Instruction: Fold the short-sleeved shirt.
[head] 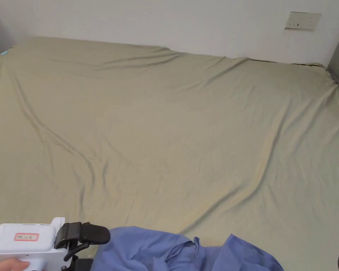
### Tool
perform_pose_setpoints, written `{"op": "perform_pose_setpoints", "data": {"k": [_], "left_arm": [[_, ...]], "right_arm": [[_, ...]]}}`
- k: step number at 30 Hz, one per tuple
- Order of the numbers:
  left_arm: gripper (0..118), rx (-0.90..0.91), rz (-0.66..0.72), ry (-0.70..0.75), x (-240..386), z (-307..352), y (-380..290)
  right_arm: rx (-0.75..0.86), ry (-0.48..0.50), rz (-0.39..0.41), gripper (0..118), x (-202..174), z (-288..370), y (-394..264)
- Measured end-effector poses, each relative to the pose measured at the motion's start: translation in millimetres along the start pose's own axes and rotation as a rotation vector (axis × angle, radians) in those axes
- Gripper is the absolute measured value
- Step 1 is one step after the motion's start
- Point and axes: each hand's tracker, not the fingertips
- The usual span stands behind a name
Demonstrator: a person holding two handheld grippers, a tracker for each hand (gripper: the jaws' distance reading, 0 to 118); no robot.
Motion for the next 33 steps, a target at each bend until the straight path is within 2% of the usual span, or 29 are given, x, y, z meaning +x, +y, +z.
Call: {"op": "perform_pose_setpoints", "data": {"k": [2,4,6,8,10,11,12,13,14,17,23,25,29,33], "left_arm": [[118,-0.025,-0.029,0.023,1,-15,1],[118,-0.053,-0.029,-0.035,10,-33,1],[118,-0.103,-0.031,0.001,16,-48,-2],[118,-0.121,-0.085,0.025,6,-41,17],[116,-0.108,-0.054,0.049,4,-31,25],[99,-0.093,-0.026,0.093,4,-32,15],[70,-0.084,-0.037,0.142,3,-27,15],[22,-0.070,-0.060,0.225,1,-24,17],[12,-0.067,-0.049,0.284,-4,-21,19],[12,-0.086,-0.003,0.216,2,-23,0],[12,-0.048,-0.039,0.188,31,5,-17],[12,-0.018,-0.049,0.220,35,33,-19],[12,0.104,-0.016,0.392,29,105,-18],[12,0.177,-0.036,0.507,42,139,-25]], "right_arm": [[-0.004,0.001,-0.002,3,0,-1,0],[-0.005,0.002,-0.001,3,-1,-1,0],[-0.004,0.003,0.006,3,-3,0,1],[-0.005,0.007,0.009,3,-4,1,1],[-0.006,0.003,0.015,3,-5,1,1],[-0.006,0.003,0.013,3,-5,1,1],[-0.007,0.006,0.008,3,-5,1,1],[-0.008,0.009,0.005,3,-4,1,1],[-0.009,0.008,0.005,3,-5,0,1],[-0.010,0.011,0.011,3,-7,1,2],[0.002,0.000,0.019,3,-4,6,7],[0.009,-0.002,0.005,3,-1,7,7],[0.013,0.016,-0.024,3,0,4,5],[0.011,0.041,-0.045,3,-3,-2,3]]}}
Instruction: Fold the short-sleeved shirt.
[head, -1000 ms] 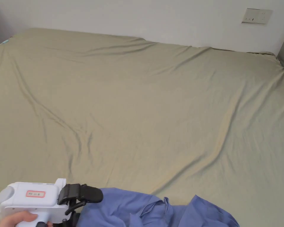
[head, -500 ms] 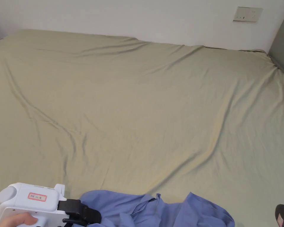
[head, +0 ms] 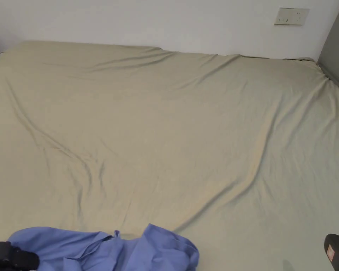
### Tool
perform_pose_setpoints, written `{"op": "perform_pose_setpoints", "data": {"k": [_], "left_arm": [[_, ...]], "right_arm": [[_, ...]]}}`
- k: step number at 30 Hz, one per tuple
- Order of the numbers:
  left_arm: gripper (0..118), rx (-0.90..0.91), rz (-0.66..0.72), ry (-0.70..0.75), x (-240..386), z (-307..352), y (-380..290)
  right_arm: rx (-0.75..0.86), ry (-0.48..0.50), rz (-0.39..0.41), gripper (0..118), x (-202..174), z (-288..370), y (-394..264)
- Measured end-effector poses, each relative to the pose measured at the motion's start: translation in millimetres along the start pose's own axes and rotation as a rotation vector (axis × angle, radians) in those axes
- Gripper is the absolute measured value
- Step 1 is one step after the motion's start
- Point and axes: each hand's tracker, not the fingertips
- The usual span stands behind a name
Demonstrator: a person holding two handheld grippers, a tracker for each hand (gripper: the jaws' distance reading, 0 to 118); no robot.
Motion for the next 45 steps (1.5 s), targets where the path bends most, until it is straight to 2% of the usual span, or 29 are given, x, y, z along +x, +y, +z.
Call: {"op": "perform_pose_setpoints", "data": {"k": [3,7,13,15,20,21,22,24,26,28,31,33,36,37,38,39,40,41,44,45], "left_arm": [[12,0.021,-0.039,-0.009,30,5,-6],[12,0.007,-0.200,-0.051,106,-8,-18],[12,-0.135,-0.323,-0.105,211,-96,-41],[12,-0.185,-0.333,-0.083,230,-133,-48],[13,-0.267,-0.423,0.086,258,-222,-67],[17,-0.265,-0.425,0.119,260,-234,-70],[26,-0.257,-0.419,0.143,260,-242,-71],[66,-0.252,-0.392,0.113,260,-249,-71],[93,-0.266,-0.344,0.002,265,-242,-72],[96,-0.261,-0.361,0.016,272,-225,-72],[96,-0.128,-0.508,0.070,283,-182,-78],[96,-0.026,-0.544,0.083,281,-157,-81],[93,0.125,-0.568,0.044,274,-128,-93],[90,0.168,-0.561,0.049,270,-126,-96],[80,0.217,-0.552,0.064,267,-127,-101],[65,0.252,-0.560,0.084,264,-131,-104],[40,0.281,-0.573,0.099,260,-139,-108],[0,0.282,-0.595,0.124,257,-150,-114],[0,0.214,-0.686,0.124,250,-181,-134],[0,0.196,-0.670,0.151,247,-190,-140]], "right_arm": [[0.009,0.010,0.008,3,-5,-1,0],[0.013,0.023,0.025,3,-7,0,2],[0.027,0.015,0.005,3,-1,7,0],[0.026,0.005,0.001,3,3,10,-2],[0.026,-0.034,-0.023,3,21,19,-9],[0.024,-0.041,-0.033,3,25,20,-10],[0.023,-0.048,-0.038,3,27,21,-11],[0.020,-0.063,-0.048,3,33,22,-15],[0.015,-0.069,-0.061,3,38,23,-17],[0.013,-0.076,-0.065,3,39,23,-19],[0.014,-0.077,-0.072,3,41,23,-20],[0.012,-0.073,-0.076,3,40,21,-22],[0.007,-0.061,-0.077,3,37,17,-22],[0.005,-0.055,-0.076,3,36,16,-23],[0.003,-0.049,-0.075,3,35,14,-23],[0.003,-0.046,-0.073,3,34,14,-23],[0.002,-0.041,-0.071,3,32,13,-23],[0.002,-0.036,-0.070,3,32,13,-23],[0.004,-0.031,-0.068,3,31,15,-24],[0.003,-0.032,-0.070,3,31,15,-24]]}}
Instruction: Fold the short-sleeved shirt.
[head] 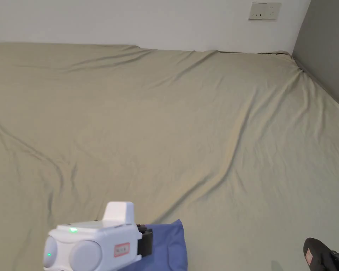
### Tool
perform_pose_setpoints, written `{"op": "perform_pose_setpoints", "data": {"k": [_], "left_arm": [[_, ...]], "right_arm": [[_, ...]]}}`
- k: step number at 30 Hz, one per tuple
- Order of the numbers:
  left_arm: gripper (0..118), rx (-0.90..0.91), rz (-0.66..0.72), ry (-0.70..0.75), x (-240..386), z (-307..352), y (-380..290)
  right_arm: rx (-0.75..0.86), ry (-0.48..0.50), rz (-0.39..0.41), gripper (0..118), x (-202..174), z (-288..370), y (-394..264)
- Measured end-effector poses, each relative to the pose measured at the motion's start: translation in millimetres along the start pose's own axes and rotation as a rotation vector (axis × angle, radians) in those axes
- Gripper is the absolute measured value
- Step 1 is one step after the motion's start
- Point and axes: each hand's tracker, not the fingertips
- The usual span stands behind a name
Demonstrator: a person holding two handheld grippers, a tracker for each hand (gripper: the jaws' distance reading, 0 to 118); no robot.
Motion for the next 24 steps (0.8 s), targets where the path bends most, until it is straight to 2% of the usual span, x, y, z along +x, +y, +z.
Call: {"op": "perform_pose_setpoints", "data": {"k": [4,12,16,20,24], "left_arm": [[0,-0.040,-0.089,-0.001,33,-46,-14],[0,-0.112,-0.112,-0.073,74,-99,-29],[0,-0.047,-0.066,-0.157,73,-68,-22],[0,0.111,-0.058,-0.168,50,-7,-7],[0,0.330,-0.008,-0.069,10,61,-6]], "right_arm": [[-0.005,-0.012,-0.008,3,4,3,-3],[-0.020,-0.046,-0.012,3,15,10,-7],[-0.014,-0.046,-0.020,3,15,12,-6],[-0.007,-0.029,-0.010,3,9,6,-5],[-0.004,0.019,-0.008,3,-4,-2,-4]]}}
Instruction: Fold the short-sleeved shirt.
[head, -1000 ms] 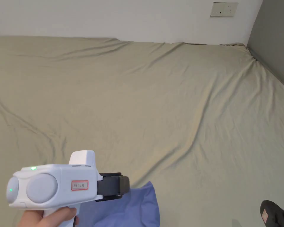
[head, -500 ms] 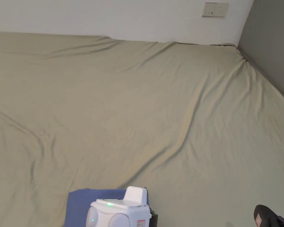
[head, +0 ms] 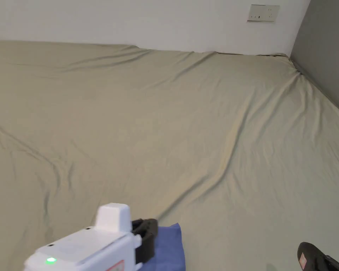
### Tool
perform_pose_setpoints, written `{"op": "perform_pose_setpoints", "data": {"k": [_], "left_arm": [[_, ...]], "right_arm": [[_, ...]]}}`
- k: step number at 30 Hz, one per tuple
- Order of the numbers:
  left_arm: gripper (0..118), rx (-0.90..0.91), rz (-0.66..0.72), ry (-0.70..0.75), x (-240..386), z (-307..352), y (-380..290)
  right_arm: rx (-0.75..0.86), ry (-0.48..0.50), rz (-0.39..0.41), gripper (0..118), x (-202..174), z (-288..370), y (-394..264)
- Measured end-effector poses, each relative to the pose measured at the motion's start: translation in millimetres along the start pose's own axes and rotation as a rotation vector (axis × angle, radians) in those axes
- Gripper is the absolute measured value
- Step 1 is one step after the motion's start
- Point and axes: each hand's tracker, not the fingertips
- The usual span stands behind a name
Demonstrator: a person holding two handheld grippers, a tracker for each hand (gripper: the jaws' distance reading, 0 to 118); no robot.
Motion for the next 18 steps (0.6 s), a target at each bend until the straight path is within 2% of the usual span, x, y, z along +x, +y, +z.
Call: {"op": "perform_pose_setpoints", "data": {"k": [9,13,15,18], "left_arm": [[0,0.440,-0.089,0.498,-42,115,-38],[0,0.449,-0.072,0.542,-49,132,-44],[0,0.439,-0.082,0.552,-50,134,-43],[0,0.424,-0.070,0.545,-54,133,-40]], "right_arm": [[0.004,0.103,0.022,3,-37,-21,0],[0.050,0.125,0.020,3,-59,-24,-2],[0.113,0.109,0.060,3,-76,-24,0],[0.091,0.175,0.106,3,-103,-43,7]]}}
